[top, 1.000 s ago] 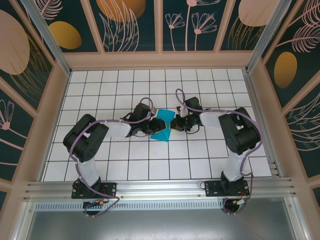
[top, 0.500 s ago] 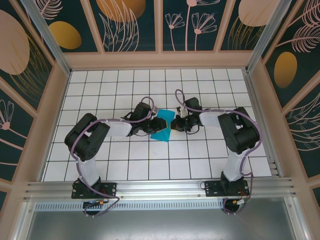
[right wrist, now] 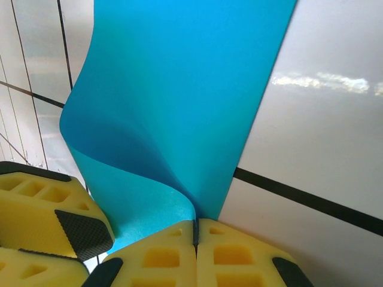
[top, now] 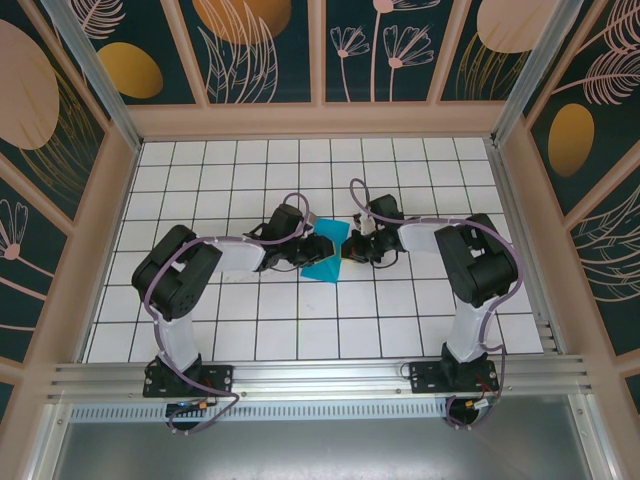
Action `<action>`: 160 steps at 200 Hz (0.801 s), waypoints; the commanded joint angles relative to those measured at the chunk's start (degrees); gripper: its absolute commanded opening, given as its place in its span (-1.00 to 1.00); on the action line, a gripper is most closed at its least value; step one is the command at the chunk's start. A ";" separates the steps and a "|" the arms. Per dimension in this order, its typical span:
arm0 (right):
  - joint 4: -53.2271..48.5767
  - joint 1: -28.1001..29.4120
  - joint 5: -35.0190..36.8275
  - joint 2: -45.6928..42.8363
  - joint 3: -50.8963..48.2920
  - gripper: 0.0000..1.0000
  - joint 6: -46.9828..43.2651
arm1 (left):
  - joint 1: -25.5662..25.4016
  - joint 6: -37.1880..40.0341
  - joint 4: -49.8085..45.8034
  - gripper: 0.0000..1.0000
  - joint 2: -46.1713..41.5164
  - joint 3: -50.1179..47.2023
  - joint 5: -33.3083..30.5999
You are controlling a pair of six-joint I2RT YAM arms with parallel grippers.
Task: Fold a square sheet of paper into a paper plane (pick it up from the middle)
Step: Fold the triangle a second time at the center of the table.
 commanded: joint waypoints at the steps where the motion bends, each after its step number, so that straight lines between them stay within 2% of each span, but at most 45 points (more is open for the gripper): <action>1: -1.12 0.26 0.91 1.02 1.38 -0.86 -0.67 | -0.20 1.12 -1.06 -0.43 1.29 1.48 -0.30; 160: -1.40 0.26 1.19 2.11 1.59 -0.84 -1.18 | -0.21 1.09 -3.02 -0.44 1.32 0.57 -2.58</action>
